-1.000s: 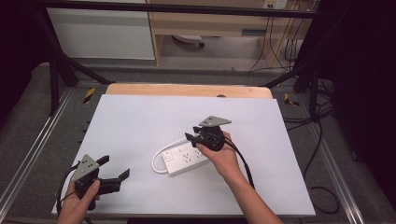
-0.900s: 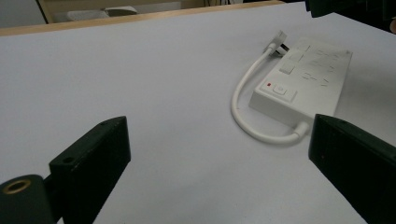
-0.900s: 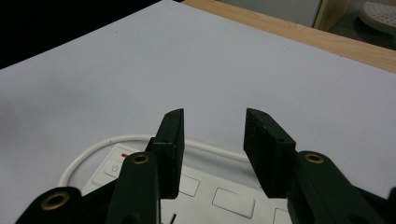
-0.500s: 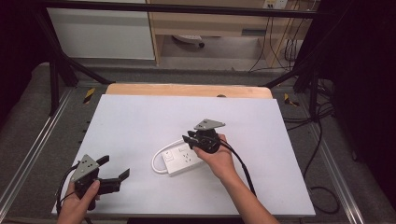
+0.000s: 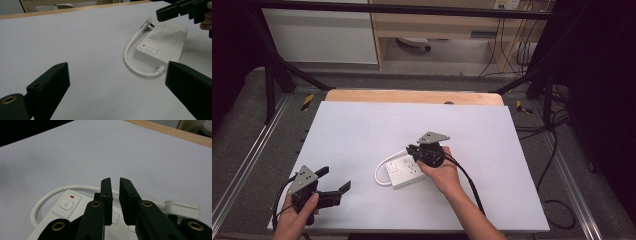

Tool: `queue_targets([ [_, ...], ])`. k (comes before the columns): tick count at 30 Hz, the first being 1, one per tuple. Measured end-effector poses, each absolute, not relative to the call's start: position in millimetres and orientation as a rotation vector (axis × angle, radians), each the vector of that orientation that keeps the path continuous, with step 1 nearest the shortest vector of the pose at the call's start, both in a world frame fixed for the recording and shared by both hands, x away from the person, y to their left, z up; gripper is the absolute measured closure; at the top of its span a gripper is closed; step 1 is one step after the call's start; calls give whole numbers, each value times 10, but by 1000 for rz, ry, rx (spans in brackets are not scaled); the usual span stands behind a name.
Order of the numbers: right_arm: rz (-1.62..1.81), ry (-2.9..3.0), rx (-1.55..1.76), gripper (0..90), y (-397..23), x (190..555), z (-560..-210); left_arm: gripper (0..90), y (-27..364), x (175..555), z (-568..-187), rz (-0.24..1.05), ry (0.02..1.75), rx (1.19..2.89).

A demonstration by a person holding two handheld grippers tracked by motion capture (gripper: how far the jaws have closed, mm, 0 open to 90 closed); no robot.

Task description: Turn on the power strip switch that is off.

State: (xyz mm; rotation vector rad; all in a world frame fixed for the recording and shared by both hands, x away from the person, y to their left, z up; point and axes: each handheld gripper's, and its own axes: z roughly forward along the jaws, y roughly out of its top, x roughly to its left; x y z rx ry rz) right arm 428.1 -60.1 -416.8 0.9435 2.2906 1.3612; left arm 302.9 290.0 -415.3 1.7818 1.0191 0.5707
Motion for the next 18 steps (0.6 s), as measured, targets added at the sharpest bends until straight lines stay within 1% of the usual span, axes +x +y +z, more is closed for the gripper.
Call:
queue_targets([
  [18,1400,2313,968,900,-521,4267,-4274,57,2901,3028,-4152,571,1019,1781],
])
